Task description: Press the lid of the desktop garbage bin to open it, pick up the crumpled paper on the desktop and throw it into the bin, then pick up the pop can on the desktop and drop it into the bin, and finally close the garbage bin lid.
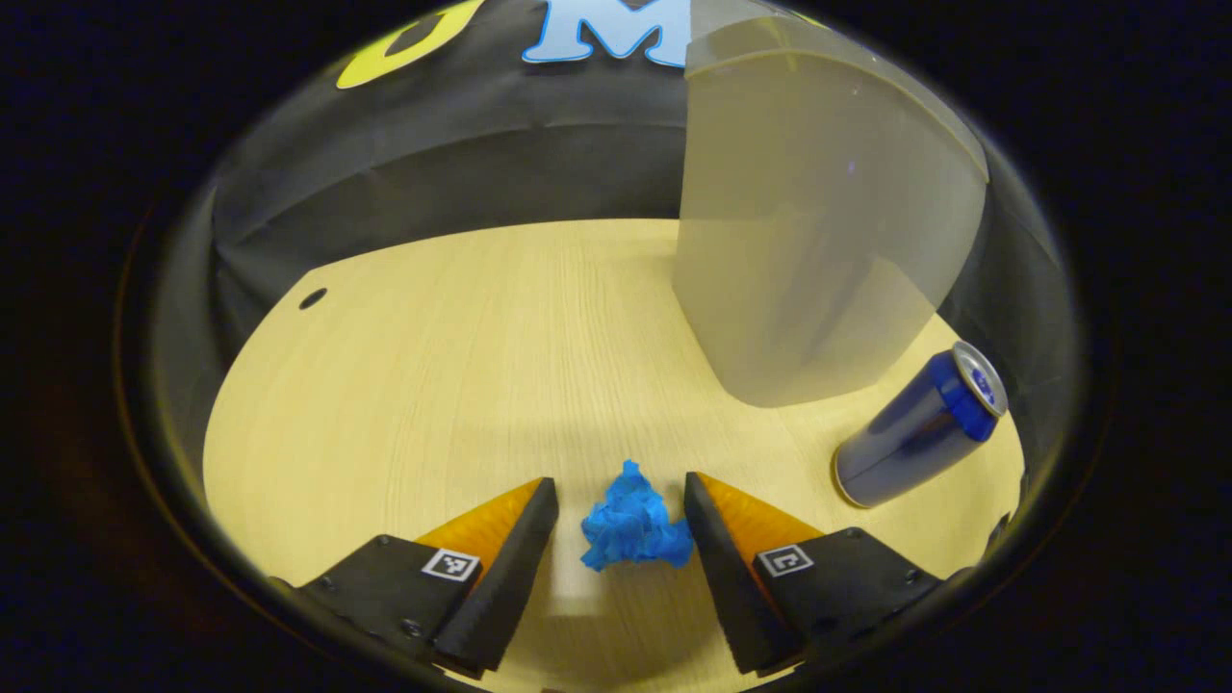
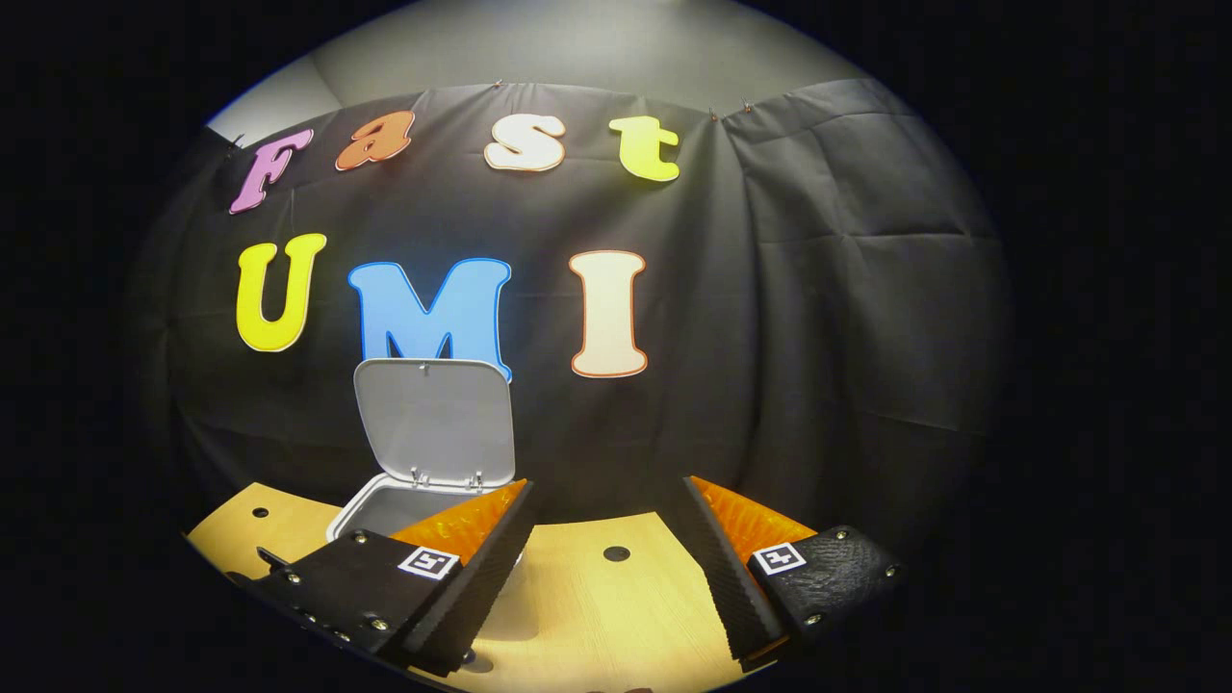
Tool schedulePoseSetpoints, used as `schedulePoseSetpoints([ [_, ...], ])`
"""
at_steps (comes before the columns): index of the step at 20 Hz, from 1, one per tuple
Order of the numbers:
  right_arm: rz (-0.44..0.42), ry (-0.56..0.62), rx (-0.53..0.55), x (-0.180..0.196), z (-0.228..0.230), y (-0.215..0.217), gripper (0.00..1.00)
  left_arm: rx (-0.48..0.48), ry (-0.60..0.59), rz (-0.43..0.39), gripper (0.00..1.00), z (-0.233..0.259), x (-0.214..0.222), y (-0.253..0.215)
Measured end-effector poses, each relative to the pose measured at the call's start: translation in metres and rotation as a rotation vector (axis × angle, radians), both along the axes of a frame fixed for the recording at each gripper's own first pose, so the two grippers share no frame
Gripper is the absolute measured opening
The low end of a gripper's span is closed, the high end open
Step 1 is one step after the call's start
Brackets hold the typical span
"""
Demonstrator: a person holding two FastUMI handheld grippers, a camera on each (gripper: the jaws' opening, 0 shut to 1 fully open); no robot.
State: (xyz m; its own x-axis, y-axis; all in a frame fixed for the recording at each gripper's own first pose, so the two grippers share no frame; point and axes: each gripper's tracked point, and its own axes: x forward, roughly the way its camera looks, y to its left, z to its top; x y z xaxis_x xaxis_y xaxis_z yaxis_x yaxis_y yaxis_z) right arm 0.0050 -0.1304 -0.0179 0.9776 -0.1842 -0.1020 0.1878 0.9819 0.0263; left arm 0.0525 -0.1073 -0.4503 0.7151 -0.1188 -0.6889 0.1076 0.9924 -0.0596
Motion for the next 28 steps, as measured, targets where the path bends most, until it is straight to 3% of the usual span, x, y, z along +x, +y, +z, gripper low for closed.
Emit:
schedulePoseSetpoints([
  [2, 0.002, 0.001, 0.001, 0.000, 0.000, -0.001, 0.95, 0.010, -0.012, 0.005, 0.77, 0.000, 0.000, 0.001],
  [4, 0.006, 0.001, 0.004, 0.000, 0.000, 0.001, 0.95, 0.049, -0.033, 0.017, 0.78, 0.000, 0.003, 0.009],
  [8, 0.015, 0.000, 0.002, 0.001, -0.001, 0.004, 1.00, 0.052, -0.037, 0.044, 0.43, 0.003, 0.002, 0.012],
  [16, 0.040, -0.007, 0.006, 0.003, 0.000, 0.011, 1.00, 0.044, -0.105, 0.051, 0.43, 0.038, 0.014, 0.013],
  [17, 0.045, -0.009, 0.007, 0.005, 0.000, 0.012, 0.95, 0.042, -0.123, 0.056, 0.42, 0.047, 0.018, 0.016],
  [28, 0.092, -0.025, 0.019, 0.017, 0.002, 0.029, 0.95, -0.011, -0.331, 0.090, 0.44, 0.158, 0.040, 0.023],
])
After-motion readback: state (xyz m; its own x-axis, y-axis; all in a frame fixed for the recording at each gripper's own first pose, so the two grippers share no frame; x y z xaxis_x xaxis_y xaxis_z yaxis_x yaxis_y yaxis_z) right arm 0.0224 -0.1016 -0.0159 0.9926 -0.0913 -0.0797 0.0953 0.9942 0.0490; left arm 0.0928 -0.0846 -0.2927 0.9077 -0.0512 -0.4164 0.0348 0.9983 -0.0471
